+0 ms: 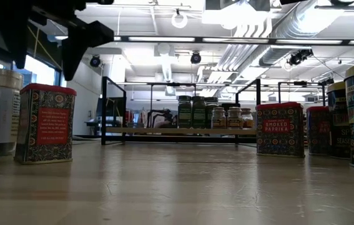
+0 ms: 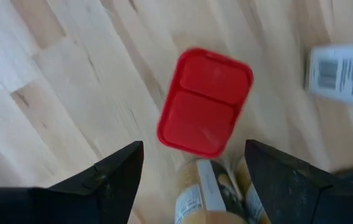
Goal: Shelf spices
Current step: Put the red seasoning can on the shelf
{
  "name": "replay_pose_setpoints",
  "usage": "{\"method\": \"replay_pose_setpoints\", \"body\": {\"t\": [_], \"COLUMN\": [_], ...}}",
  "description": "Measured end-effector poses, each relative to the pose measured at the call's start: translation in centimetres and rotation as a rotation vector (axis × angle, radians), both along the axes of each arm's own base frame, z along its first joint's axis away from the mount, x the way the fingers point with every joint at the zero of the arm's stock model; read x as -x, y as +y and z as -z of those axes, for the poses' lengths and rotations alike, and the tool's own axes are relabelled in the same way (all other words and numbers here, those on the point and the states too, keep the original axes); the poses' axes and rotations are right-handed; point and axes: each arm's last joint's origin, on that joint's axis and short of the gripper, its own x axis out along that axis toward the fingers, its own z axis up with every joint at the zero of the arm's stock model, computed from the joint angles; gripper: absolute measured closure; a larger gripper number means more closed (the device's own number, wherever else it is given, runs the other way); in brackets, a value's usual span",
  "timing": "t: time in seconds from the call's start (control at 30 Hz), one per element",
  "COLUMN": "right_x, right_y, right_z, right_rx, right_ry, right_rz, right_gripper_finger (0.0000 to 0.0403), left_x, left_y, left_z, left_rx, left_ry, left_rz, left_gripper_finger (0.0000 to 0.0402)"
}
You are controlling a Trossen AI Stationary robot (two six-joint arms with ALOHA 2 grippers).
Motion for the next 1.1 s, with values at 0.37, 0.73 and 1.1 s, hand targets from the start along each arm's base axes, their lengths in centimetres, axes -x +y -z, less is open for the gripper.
{"method": "replay_pose_setpoints", "body": {"t": [0.37,0.73,1.1], "right_x": [0.0,0.0,0.0], "right_y": [0.0,0.0,0.1], "right_z": [0.1,0.1,0.1], "right_rx": [-0.01,-0.01,-0.018], "right_ry": [0.012,0.023,0.023], "right_rz": [-0.011,-0.02,-0.02], "right_gripper_finger": [0.0167,0.0167,0.0167], "left_x": [-1.0,-2.5,-3.7], "left_y": [-0.8,-0.5,1.5], "left_z": [2.1,3.0,3.1], "left_rx": [-0.05,-0.066,-0.05], "left_ry": [0.027,-0.04,-0.083], "left_rz": [0.065,0.051,-0.109], "left_gripper_finger": [0.0125,0.0126,0.0126]}}
